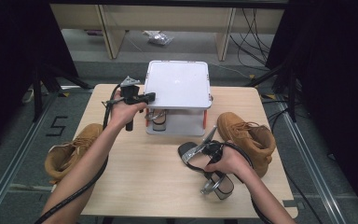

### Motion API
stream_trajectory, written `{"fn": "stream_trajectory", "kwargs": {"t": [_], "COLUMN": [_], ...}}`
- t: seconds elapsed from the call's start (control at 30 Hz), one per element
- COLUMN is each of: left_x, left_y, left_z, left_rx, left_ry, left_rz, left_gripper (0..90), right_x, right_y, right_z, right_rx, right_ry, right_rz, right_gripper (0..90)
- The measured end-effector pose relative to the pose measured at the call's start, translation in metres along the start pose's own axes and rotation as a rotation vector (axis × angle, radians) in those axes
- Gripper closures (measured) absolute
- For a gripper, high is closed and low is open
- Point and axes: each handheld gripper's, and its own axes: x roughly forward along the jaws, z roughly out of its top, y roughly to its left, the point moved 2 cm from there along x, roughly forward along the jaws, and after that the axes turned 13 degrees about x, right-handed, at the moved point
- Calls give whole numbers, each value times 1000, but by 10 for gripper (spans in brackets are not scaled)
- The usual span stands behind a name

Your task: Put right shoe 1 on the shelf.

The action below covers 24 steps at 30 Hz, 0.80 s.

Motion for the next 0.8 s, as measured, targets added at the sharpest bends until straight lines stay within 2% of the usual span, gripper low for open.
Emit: {"fn": "stream_trajectory", "kwargs": {"t": [0.03, 0.07, 0.17, 0.2, 0.23, 0.27, 0.3, 0.37, 0.43, 0.47, 0.5, 0.53, 0.6, 0.63, 0.67, 0.77, 0.8], "left_x": [0, 0, 0, 0, 0, 0, 0, 0, 0, 0, 0, 0, 0, 0, 0, 0, 0], "left_y": [0, 0, 0, 0, 0, 0, 0, 0, 0, 0, 0, 0, 0, 0, 0, 0, 0], "left_z": [0, 0, 0, 0, 0, 0, 0, 0, 0, 0, 0, 0, 0, 0, 0, 0, 1], "left_rx": [-1, 0, 1, 1, 3, 2, 3, 5, 4, 5, 4, 6, 6, 7, 8, 8, 8], "left_ry": [0, -1, 0, 1, 1, 1, 1, 1, 1, 1, 1, 2, 3, 3, 3, 4, 4], "left_rz": [0, 0, -1, -1, -1, -1, -1, -2, -3, -2, -2, -2, -2, -2, -2, -4, -4], "left_gripper": [898, 898, 898, 898, 898, 898, 898, 898, 898, 898, 898, 898, 898, 898, 898, 898, 898], "right_x": [1, 1, 4, 8, 9, 8, 8, 10, 12, 12, 11, 11, 12, 13, 11, 10, 9], "right_y": [-2, 0, 0, -5, -6, 0, 2, 1, 2, -1, 2, 2, 0, -1, 2, 1, 0], "right_z": [1, 1, 1, 2, 4, 2, 2, 3, 3, 4, 3, 3, 3, 3, 2, 0, 0], "right_rx": [-21, -1, -6, -41, -61, -4, 34, 5, 29, 10, 41, 52, 46, 61, 121, 148, 144], "right_ry": [-2, 12, 21, 3, -5, 22, 32, 34, 25, 19, 26, 22, 1, -14, 8, -8, -5], "right_rz": [4, 15, 13, -23, -8, 10, 1, -3, -12, -22, -6, -6, -6, -5, -4, -4, 2], "right_gripper": [363, 362, 361, 361, 361, 362, 365, 374, 384, 388, 391, 396, 410, 417, 420, 435, 438]}}
